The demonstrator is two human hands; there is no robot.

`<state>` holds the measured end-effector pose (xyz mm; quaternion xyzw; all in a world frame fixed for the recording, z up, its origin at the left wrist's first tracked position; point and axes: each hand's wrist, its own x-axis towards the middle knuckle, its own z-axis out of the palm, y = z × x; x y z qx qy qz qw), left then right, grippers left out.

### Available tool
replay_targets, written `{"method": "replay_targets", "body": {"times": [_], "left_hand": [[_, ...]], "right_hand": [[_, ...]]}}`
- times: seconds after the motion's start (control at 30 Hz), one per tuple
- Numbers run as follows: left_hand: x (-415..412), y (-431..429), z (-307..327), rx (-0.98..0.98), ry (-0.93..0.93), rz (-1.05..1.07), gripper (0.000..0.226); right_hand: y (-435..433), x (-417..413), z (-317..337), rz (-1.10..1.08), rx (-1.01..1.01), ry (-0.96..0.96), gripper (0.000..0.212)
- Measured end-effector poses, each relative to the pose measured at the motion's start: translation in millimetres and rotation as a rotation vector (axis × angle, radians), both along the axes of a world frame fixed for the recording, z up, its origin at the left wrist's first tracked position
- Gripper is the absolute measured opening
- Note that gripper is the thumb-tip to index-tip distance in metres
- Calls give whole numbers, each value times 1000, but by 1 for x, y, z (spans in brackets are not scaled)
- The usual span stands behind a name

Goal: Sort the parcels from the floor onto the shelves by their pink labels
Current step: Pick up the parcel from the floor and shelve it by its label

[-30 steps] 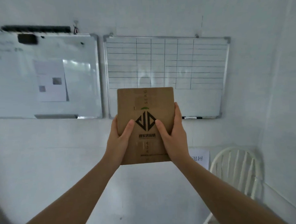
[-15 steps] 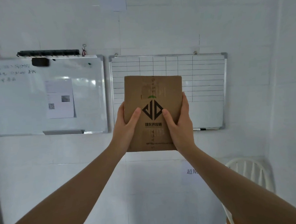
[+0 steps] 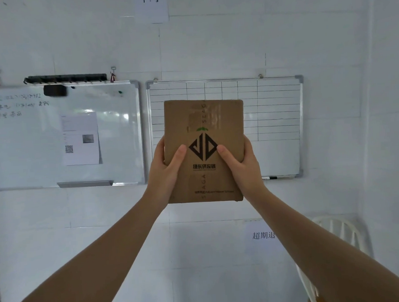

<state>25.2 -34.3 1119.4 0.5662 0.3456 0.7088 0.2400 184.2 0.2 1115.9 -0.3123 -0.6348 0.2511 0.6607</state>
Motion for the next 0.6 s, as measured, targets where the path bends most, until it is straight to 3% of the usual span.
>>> {"method": "replay_targets", "body": {"times": [0.23,0.37,0.5,0.6], "left_hand": [[9,-5,-1,2,40,136,66],[27,-3,-9,-21,78,333,73],[42,-2,-10,32,174,562,90],[51,-4,-6,34,283,680,87]], "right_hand": [[-5,3,3,-14,27,-9,68],[-7,-3,1,-106,55,-5,86],[-8,-8,1,-113,49,36,90],[-10,-7,5,-60,41,93,88]]}}
